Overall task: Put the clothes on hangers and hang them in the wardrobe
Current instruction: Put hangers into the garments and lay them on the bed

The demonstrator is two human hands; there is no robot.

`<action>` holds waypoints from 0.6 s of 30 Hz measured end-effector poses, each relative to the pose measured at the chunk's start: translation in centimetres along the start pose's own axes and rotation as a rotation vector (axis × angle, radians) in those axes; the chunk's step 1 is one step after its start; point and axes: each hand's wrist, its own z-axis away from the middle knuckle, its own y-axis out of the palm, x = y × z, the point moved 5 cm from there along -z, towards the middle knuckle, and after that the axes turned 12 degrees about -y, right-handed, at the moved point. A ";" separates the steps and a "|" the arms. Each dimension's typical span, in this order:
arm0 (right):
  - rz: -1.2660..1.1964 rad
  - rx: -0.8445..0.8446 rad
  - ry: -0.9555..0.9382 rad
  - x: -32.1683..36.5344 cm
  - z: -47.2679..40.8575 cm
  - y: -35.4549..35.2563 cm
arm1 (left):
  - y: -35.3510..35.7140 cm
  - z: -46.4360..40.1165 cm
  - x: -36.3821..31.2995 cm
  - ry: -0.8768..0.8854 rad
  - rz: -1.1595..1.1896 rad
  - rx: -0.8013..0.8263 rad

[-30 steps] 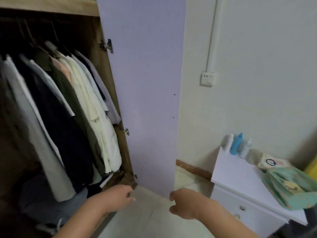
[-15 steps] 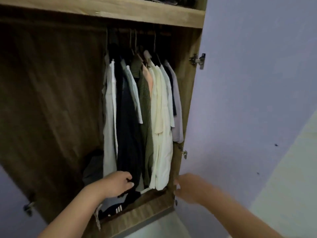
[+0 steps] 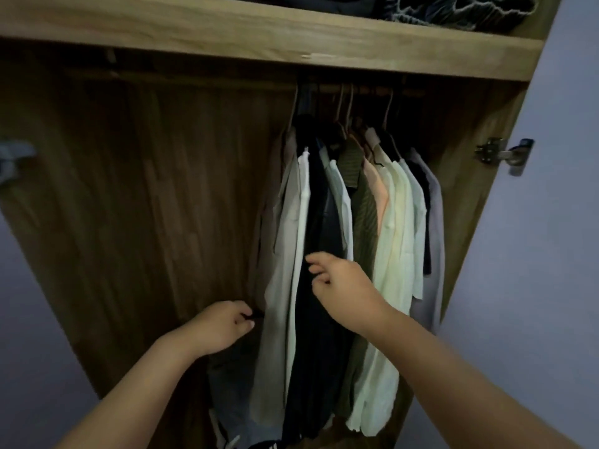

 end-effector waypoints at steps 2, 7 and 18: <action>-0.063 -0.101 -0.021 1.3 -3.3 -0.1 | -2.6 -1.6 0.2 0.021 0.016 -0.018; -0.076 -0.237 -0.038 2.7 -10.1 0.1 | -8.6 -4.1 0.3 0.082 0.101 -0.081; -0.641 -0.476 0.211 0.6 -17.1 2.4 | -13.6 -7.9 -2.0 0.284 0.444 -0.148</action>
